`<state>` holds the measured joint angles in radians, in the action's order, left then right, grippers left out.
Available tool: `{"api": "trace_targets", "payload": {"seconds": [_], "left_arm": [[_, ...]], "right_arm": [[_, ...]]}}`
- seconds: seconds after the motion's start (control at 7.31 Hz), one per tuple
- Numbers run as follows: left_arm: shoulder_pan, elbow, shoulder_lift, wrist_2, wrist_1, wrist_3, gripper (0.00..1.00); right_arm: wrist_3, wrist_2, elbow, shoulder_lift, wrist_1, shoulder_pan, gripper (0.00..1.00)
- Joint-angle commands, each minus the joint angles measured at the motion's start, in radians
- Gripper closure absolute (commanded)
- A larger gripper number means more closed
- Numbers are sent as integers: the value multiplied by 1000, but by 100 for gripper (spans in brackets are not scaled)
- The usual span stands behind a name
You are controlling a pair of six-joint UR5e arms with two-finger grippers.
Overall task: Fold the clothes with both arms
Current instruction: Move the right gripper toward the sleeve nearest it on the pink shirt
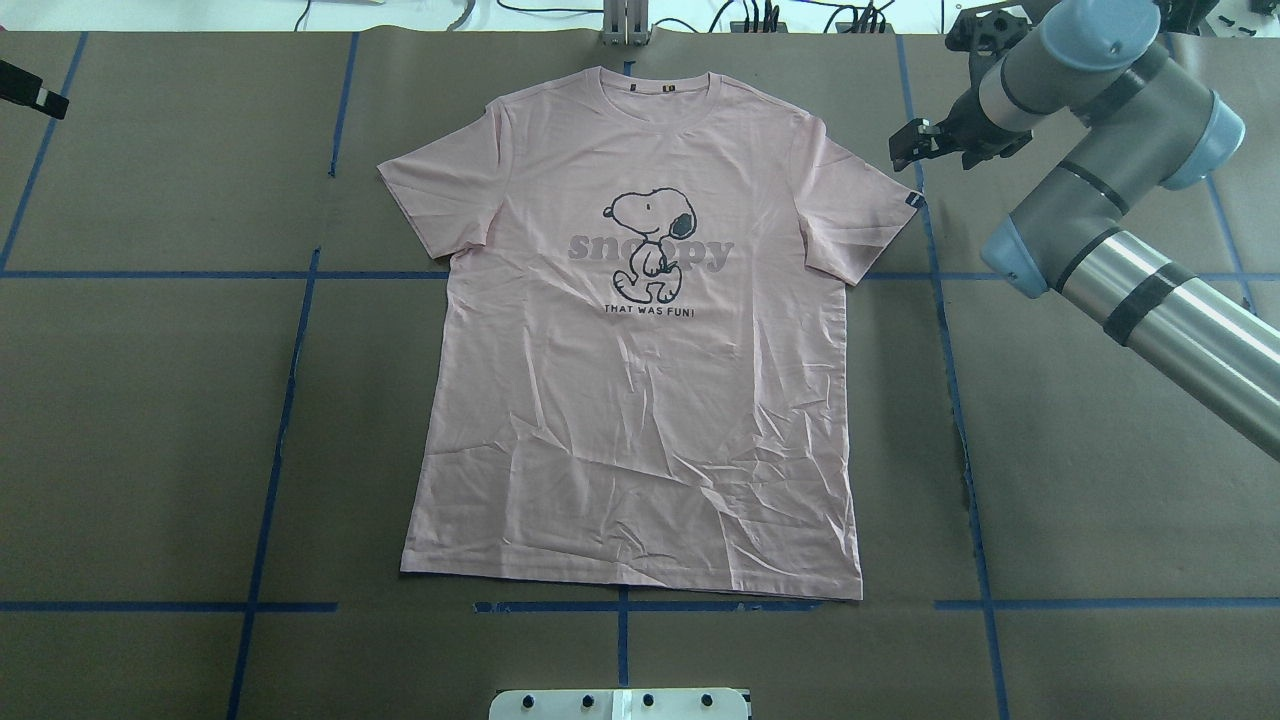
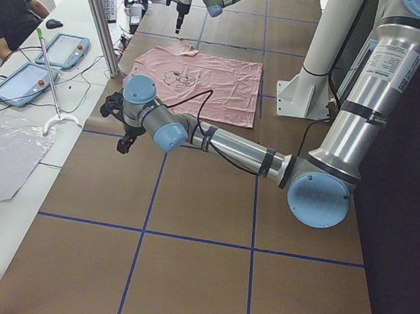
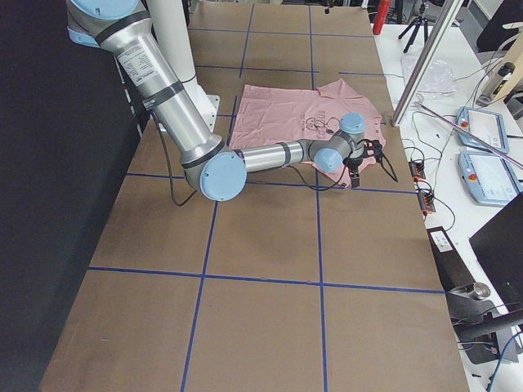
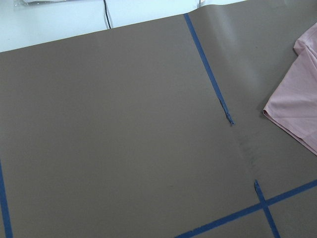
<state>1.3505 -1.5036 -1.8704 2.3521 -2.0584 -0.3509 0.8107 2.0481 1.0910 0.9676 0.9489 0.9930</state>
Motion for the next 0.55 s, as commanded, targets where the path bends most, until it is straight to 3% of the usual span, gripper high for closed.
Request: {"api": "trace_targets", "payload": {"seconds": [0.0,0.41], "left_arm": [[-4,8,-1,-10,-74,-124,0],[-5,5,-3,-10,-80,-134,0]], "right_arm": [[-4,-19,-22,-3,-4,-34,0],[-8,-17,-34,3,-1,-40,1]]}}
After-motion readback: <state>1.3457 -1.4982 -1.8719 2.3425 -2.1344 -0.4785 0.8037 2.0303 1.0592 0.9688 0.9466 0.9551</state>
